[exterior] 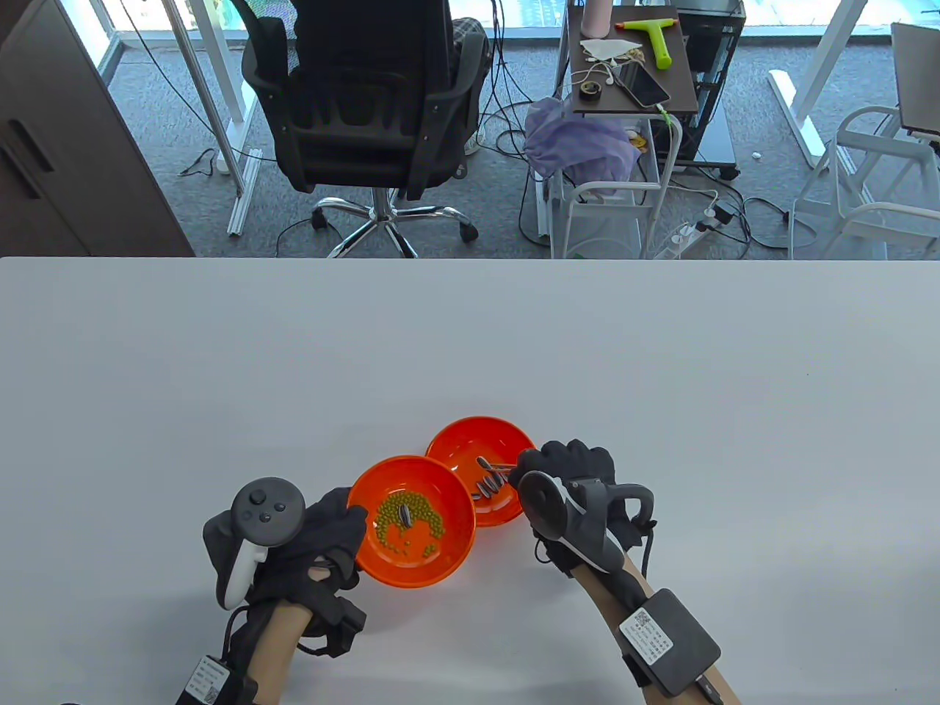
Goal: Pick sunflower seeds with tweezers into bowl
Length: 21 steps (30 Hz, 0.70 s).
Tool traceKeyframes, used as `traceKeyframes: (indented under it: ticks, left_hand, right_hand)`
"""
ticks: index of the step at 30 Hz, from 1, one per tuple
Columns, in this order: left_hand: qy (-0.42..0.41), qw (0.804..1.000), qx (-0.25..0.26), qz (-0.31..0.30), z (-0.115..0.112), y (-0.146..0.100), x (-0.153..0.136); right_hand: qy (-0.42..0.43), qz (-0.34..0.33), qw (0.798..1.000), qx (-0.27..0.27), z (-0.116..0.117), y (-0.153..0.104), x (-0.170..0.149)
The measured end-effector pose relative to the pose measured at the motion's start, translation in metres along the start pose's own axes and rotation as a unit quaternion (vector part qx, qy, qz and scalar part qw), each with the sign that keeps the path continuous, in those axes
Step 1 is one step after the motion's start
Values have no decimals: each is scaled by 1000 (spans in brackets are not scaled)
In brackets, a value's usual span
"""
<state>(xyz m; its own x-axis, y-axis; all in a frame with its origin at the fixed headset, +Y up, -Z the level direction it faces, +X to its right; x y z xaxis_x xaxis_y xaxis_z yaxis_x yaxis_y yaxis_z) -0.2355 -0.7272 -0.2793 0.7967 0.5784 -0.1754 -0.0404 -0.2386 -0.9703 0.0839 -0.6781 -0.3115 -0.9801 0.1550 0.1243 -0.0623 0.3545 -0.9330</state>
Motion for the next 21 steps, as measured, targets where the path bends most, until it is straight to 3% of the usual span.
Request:
traceKeyframes:
  ticks: [7,11,21]
  left_hand:
    - [0,1000,0,0,0,0,0]
    - [1,1000,0,1,0,0,0]
    - [2,1000,0,1,0,0,0]
  right_hand:
    - [-26,-2,1000,10,8,0,1]
    - [-38,-1,999,-12,3,-1,1]
    - [71,7,996,-52,-25,-5,7]
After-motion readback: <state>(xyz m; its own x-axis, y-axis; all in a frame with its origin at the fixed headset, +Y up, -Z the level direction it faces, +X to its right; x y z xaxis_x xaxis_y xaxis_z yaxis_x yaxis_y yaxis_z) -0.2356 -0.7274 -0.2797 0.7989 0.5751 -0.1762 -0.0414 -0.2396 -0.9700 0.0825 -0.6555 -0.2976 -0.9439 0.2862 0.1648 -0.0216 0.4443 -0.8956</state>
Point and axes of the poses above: the tracker on the back of each hand, its own x axis roughly to the thumb side, its own y axis roughly from the wrist to the fingertips, z = x × y, the point moved 5 cm from there along y, roughly from the wrist to the fingertips, and after that the axes turned 5 degrees about y, right-handed, at the moved point
